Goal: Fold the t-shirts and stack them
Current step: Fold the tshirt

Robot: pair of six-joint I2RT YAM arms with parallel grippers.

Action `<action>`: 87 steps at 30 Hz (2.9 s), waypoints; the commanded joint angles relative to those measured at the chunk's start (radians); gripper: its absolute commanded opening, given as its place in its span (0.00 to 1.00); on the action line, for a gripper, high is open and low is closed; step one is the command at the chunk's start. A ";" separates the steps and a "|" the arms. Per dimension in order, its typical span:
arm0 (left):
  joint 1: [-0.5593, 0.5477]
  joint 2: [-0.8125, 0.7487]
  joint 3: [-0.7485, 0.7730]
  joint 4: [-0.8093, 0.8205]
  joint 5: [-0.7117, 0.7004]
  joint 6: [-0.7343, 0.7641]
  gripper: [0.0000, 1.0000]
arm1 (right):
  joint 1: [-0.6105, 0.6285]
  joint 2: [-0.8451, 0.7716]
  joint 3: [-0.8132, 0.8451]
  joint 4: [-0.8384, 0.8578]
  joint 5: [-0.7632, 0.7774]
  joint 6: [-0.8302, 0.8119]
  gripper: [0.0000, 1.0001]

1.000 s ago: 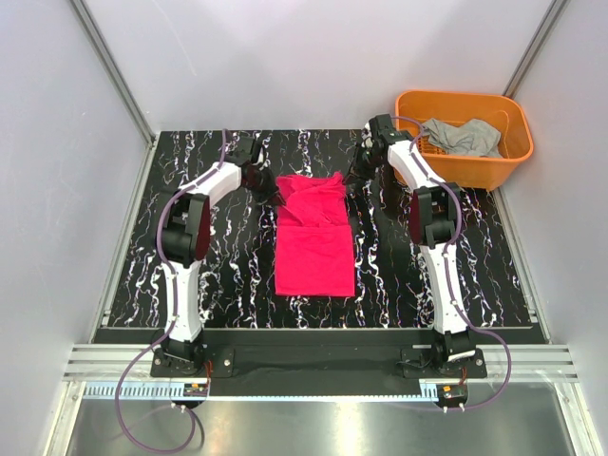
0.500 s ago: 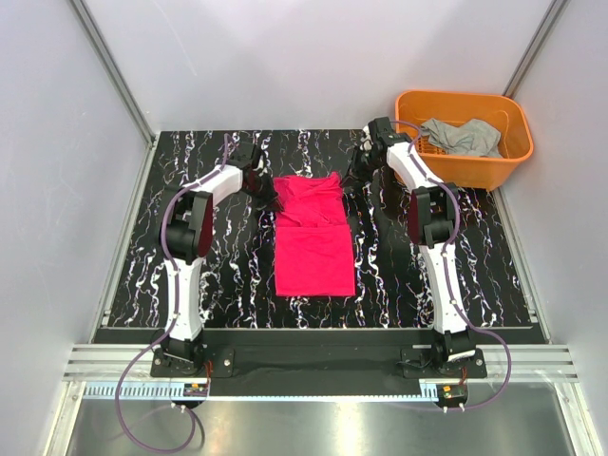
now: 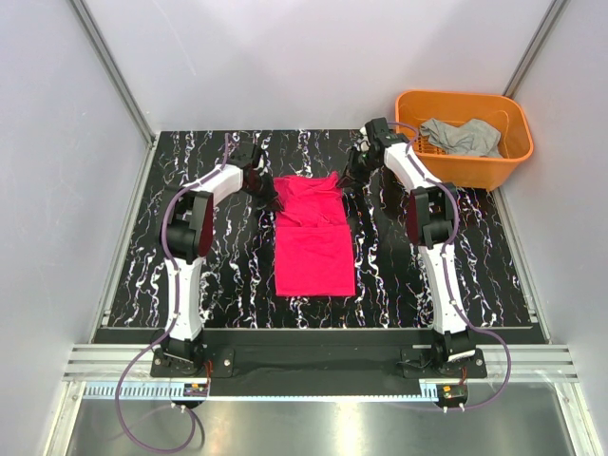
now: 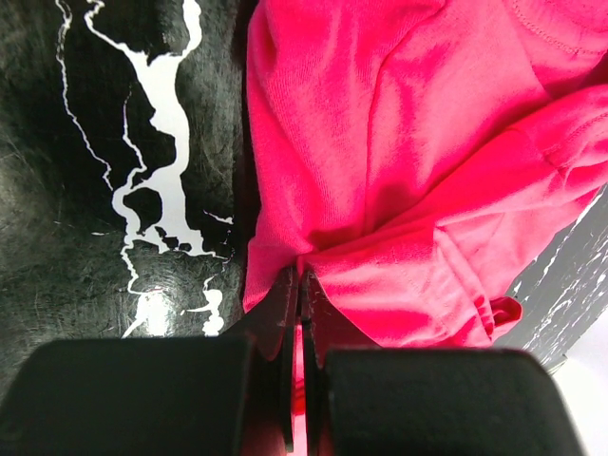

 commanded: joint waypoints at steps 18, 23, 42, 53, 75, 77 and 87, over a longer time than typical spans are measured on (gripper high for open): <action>0.007 0.028 0.021 -0.012 0.006 0.031 0.00 | 0.014 0.099 0.147 0.045 0.028 0.045 0.11; 0.007 0.022 0.012 -0.014 0.011 0.033 0.00 | 0.014 0.175 0.194 0.059 0.014 0.041 0.11; 0.010 -0.095 0.013 -0.063 -0.046 0.105 0.50 | -0.006 0.018 0.276 -0.059 0.048 0.038 0.30; 0.016 -0.438 -0.167 -0.166 -0.146 0.085 0.76 | 0.013 -0.340 0.009 -0.248 0.204 -0.044 0.71; -0.328 -1.067 -1.275 0.512 -0.153 -0.940 0.70 | 0.160 -1.473 -1.882 0.717 0.112 0.791 0.62; -0.332 -1.058 -1.323 0.546 -0.166 -1.004 0.67 | 0.161 -1.479 -1.934 0.746 0.127 0.818 0.60; -0.343 -0.973 -1.395 0.647 -0.189 -1.130 0.48 | 0.184 -1.303 -2.044 0.982 0.163 0.923 0.55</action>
